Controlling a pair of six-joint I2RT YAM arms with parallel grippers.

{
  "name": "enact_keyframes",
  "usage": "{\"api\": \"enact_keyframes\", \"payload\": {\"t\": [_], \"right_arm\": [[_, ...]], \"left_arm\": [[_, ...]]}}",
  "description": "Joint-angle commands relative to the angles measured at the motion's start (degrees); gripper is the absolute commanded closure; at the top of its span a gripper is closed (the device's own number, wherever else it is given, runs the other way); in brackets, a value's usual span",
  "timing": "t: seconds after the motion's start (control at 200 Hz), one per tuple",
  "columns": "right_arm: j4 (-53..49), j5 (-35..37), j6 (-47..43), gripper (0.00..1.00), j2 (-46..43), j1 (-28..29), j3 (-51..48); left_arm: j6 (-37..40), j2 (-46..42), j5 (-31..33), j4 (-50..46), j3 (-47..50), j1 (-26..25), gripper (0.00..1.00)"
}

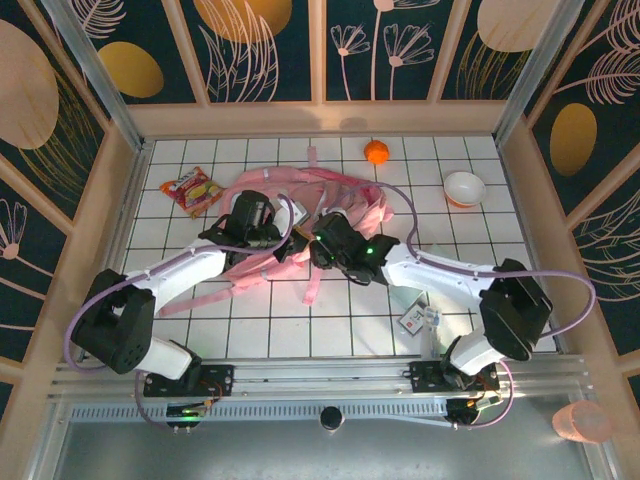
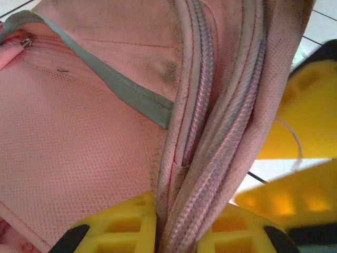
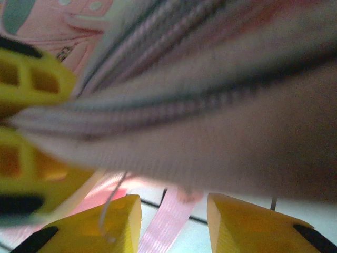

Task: Pack the student bag

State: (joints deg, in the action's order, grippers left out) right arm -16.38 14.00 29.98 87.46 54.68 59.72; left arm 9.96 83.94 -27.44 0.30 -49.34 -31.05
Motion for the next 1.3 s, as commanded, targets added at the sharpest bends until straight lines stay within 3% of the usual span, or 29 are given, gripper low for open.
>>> {"api": "enact_keyframes", "payload": {"t": [0.0,0.1,0.23,0.37,0.606,0.721,0.851,0.961,1.086,1.296], "right_arm": [[5.8,4.4,-5.1,0.62,1.5,-1.4,-0.9],[7.1,6.1,-6.9,0.63,2.2,-2.9,-1.0],[8.8,5.5,-9.0,0.86,1.8,-4.6,-2.3],[7.7,5.0,-10.0,1.0,0.0,-5.8,-3.1],[2.4,5.4,-9.8,1.0,-3.5,-8.0,-3.7],[0.0,4.2,-10.6,1.0,-5.8,-9.7,-4.8],[0.0,-2.6,-12.3,1.0,-7.5,-10.6,-5.8],[2.7,-10.7,-11.9,1.0,-6.8,-10.0,-6.5],[4.4,-20.2,-10.4,1.0,-5.1,-9.5,-5.2],[-0.4,-34.3,-6.7,1.0,-0.5,-10.0,0.7]], "left_arm": [[-1.4,-0.4,-7.7,1.1,-3.2,0.1,1.0],[-0.3,-0.4,-9.5,-0.5,-3.9,0.0,1.0],[0.3,-0.7,-9.9,-1.0,-4.1,0.2,1.0],[0.8,-0.8,-9.1,-1.2,-3.8,0.5,1.0],[2.2,-1.0,-5.4,-2.5,-3.7,2.1,1.0],[4.5,-1.2,-0.5,-4.2,-3.2,3.2,1.0],[7.9,-1.3,2.9,-6.1,-3.1,3.5,1.0],[8.7,-1.3,1.4,-5.9,-3.2,3.5,1.0],[10.3,-3.1,-0.7,-4.2,-2.5,3.2,0.53],[23.2,-11.9,3.2,0.6,5.4,-0.5,0.35]]}}
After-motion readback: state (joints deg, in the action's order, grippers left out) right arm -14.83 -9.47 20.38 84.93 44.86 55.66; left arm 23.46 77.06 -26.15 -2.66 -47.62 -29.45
